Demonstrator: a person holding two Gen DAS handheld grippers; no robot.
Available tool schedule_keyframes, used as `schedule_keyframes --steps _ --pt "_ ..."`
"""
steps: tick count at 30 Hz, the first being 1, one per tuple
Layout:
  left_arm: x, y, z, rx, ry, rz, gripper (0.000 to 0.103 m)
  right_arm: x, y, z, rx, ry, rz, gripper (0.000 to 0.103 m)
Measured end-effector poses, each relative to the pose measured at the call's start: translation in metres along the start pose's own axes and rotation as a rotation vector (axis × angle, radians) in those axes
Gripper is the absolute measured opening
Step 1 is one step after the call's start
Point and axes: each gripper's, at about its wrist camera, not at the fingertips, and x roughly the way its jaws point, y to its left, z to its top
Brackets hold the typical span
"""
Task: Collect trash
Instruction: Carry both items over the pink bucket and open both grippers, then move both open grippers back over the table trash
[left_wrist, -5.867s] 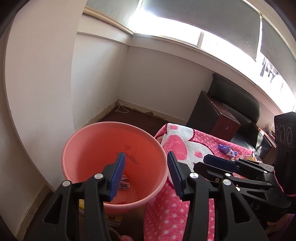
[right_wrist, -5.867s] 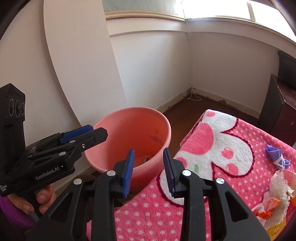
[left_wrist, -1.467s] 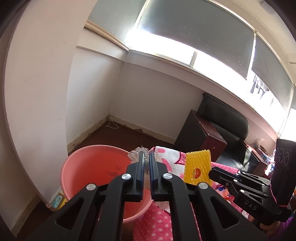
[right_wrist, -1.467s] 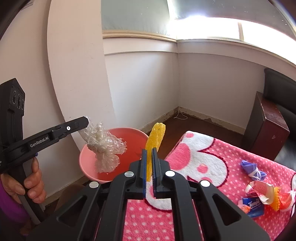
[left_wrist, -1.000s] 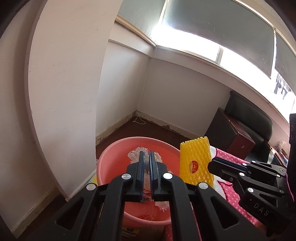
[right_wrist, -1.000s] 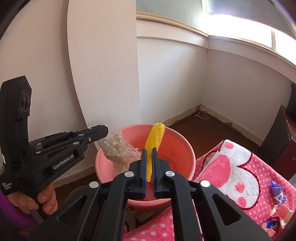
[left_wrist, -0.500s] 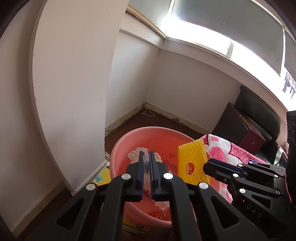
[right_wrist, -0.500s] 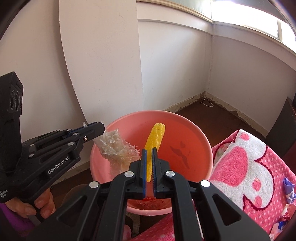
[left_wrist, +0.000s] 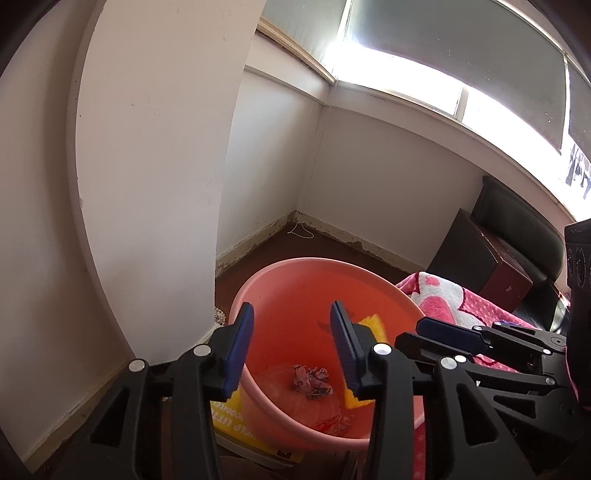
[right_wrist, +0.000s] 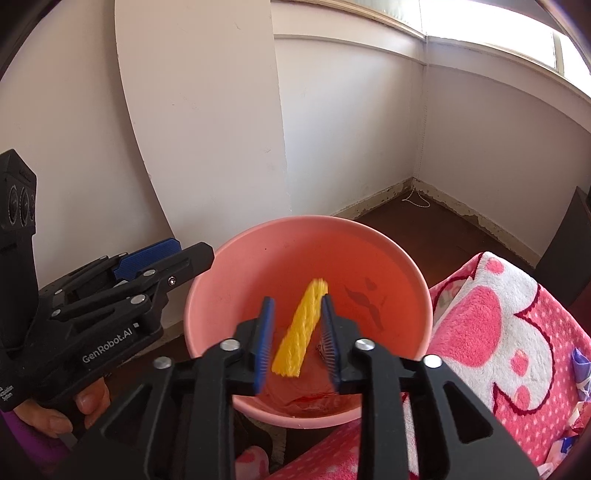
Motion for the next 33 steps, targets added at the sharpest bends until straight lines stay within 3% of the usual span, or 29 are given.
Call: schedule_keyframes --steps 19,29,33 --pt "-0.032 -0.019 0.008 0.002 -0.034 -0.064 0.043 -0.055 -0.026 -0.019 0.045 -0.076 -0.04 0.035" --pt "-0.048 -0.062 0.011 0.071 -0.05 -0.161 0.043 -0.098 -0.063 -0.058 0.096 -0.091 -0.129 0.035" --pt "-0.047 -0.089 0.006 0.105 -0.039 -0.228 0.048 -0.118 -0.078 -0.079 0.119 -0.085 -0.177 0.035"
